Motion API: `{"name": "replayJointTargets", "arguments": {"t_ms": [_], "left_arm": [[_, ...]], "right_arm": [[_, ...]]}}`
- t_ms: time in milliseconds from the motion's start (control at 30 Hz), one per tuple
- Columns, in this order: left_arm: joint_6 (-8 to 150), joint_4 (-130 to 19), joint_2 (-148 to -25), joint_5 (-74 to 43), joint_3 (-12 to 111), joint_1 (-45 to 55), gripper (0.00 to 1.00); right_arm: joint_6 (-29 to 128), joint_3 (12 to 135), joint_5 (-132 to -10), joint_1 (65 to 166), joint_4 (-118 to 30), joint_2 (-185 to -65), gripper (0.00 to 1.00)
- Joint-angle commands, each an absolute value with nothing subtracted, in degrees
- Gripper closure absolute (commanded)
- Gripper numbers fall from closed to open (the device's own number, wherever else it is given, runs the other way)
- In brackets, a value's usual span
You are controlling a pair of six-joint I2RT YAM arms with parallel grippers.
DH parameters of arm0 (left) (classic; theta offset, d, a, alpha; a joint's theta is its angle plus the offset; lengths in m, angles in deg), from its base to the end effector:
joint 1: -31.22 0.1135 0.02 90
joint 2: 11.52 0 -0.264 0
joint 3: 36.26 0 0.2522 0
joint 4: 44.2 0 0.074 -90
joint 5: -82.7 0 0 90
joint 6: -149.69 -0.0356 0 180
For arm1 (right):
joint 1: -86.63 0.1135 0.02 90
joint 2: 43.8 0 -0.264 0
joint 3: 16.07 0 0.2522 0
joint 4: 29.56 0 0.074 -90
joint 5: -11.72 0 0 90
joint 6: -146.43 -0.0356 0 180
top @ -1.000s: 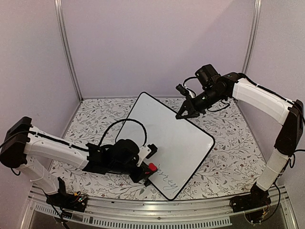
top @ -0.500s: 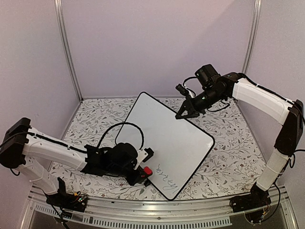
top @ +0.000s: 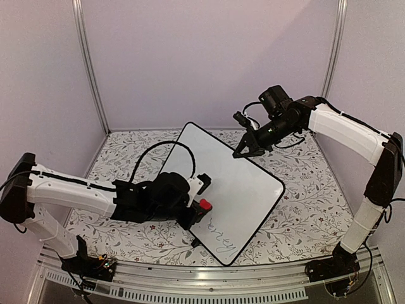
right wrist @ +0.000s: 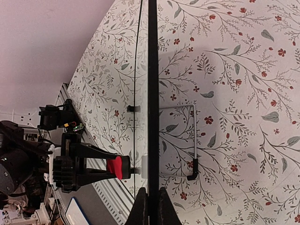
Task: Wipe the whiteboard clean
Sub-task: Erase the center of the whiteboard.
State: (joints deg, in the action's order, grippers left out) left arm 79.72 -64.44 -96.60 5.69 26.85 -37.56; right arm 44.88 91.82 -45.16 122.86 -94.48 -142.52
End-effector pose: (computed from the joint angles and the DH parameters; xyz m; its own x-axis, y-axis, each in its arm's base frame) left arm 0.1203 -0.2877 0.2092 -0.5189 0.4145 -0.7476 0.7135 0.6917 -0.1118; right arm 0.2849 0.2329 0.3288 -0.8020 -0.3798 -0.4610 -0.5945 0.5817 0.5552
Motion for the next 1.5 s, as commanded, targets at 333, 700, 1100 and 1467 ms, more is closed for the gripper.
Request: {"name": "replayJointTargets", "arguments": {"t_ms": [333, 700, 1100, 1467], "left_arm": [[83.9, -60.9, -102.8, 1.3, 24.4, -39.4, 1.0], [88.9, -58.9, -102.9, 1.6, 18.9, -42.5, 1.0], [90.9, -60.4, -103.0, -0.2, 16.9, -44.4, 1.0], [91.1, -62.8, -98.3, 2.2, 15.9, -44.6, 1.0]], "right_arm": [[46.9, 91.2, -44.0, 125.1, -97.6, -144.3, 1.0], [46.9, 91.4, -44.0, 125.1, -97.6, -144.3, 1.0], [46.9, 91.4, -43.9, 125.1, -97.7, -144.3, 1.0], [47.0, 91.4, -43.9, 125.1, -97.6, -144.3, 1.0]]}}
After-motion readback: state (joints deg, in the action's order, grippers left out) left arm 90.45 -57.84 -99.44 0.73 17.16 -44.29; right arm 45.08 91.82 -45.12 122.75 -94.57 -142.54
